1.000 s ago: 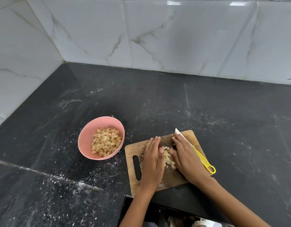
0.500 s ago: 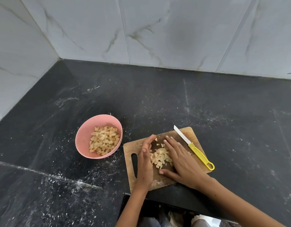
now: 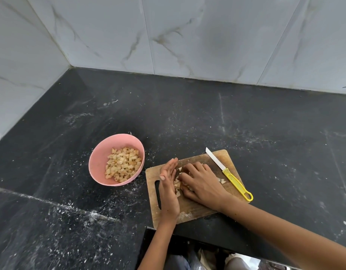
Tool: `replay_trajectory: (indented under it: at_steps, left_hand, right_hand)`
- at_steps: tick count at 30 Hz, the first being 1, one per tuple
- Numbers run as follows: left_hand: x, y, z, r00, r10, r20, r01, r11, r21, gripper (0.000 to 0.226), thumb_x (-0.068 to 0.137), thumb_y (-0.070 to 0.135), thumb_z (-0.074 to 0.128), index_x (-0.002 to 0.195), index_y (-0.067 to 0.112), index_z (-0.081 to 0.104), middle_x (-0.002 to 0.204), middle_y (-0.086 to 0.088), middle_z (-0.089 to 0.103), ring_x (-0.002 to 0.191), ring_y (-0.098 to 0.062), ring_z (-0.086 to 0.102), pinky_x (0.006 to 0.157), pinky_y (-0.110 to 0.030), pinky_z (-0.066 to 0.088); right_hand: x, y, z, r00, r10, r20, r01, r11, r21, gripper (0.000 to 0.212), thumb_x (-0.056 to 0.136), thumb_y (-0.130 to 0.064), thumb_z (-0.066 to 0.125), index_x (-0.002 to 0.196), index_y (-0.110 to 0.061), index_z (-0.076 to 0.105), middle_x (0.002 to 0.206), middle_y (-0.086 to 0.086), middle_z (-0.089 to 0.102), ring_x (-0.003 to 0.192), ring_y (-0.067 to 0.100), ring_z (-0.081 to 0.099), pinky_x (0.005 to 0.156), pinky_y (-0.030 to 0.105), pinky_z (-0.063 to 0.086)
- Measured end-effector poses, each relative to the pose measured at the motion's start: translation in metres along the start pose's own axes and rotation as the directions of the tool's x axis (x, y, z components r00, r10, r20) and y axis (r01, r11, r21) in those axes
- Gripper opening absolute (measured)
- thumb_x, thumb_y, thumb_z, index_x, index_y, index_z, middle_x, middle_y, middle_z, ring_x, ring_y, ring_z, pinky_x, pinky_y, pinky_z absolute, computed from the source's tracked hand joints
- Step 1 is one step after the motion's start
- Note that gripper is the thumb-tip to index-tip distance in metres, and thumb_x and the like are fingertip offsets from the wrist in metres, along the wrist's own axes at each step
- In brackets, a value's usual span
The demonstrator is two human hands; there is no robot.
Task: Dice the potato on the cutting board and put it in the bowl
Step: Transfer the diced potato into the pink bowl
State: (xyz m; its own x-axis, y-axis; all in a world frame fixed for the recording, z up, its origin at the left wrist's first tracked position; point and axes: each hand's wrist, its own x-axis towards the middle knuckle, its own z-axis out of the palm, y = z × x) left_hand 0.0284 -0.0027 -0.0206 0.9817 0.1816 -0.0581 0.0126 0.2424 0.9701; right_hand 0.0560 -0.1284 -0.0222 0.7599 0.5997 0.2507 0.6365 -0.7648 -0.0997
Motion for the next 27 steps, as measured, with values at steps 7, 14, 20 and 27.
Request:
replay_trajectory:
  at_steps: [7,14,20,27]
  left_hand:
    - [-0.001,0.000,0.002,1.000,0.026,-0.007,-0.026,0.999,0.019,0.099,0.074,0.089,0.034,0.129,0.008,0.050,0.135,-0.011,0.055,0.129,-0.019,0.050,0.108,-0.027,0.038]
    - [-0.002,-0.002,0.004,0.998,0.027,-0.049,-0.026,0.999,0.032,0.101,0.077,0.088,0.030,0.127,0.004,0.055,0.130,-0.010,0.060,0.126,-0.017,0.054,0.105,-0.026,0.041]
    - [-0.002,-0.001,0.006,0.996,0.028,-0.085,-0.027,1.000,0.014,0.097,0.076,0.088,0.029,0.121,0.008,0.058,0.124,-0.009,0.063,0.121,-0.019,0.057,0.105,-0.028,0.043]
    - [-0.003,0.005,0.007,0.993,0.022,-0.115,-0.023,1.000,-0.009,0.095,0.075,0.088,0.031,0.119,0.008,0.060,0.122,-0.009,0.065,0.120,-0.018,0.059,0.103,-0.026,0.044]
  right_hand:
    - [0.005,-0.006,0.003,0.994,0.066,-0.091,-0.067,0.998,-0.015,0.019,0.087,-0.035,0.044,0.084,-0.018,0.049,0.083,0.000,0.052,0.071,0.018,0.046,0.049,0.030,0.039]
    - [0.006,-0.008,-0.002,0.985,0.139,-0.098,-0.140,0.990,-0.001,0.026,0.087,-0.034,0.040,0.076,-0.016,0.055,0.078,-0.001,0.055,0.064,0.015,0.052,0.038,0.022,0.028]
    - [0.011,-0.005,-0.001,0.951,0.270,-0.149,-0.253,0.960,0.123,0.039,0.096,-0.035,0.039,0.062,-0.019,0.049,0.054,-0.006,0.052,0.043,0.012,0.049,0.041,0.019,0.023]
    - [0.034,0.003,-0.029,0.754,0.620,0.216,-0.496,0.323,0.806,0.050,0.099,-0.033,0.047,0.053,-0.018,0.036,0.046,-0.003,0.039,0.041,0.005,0.034,0.043,0.017,0.031]
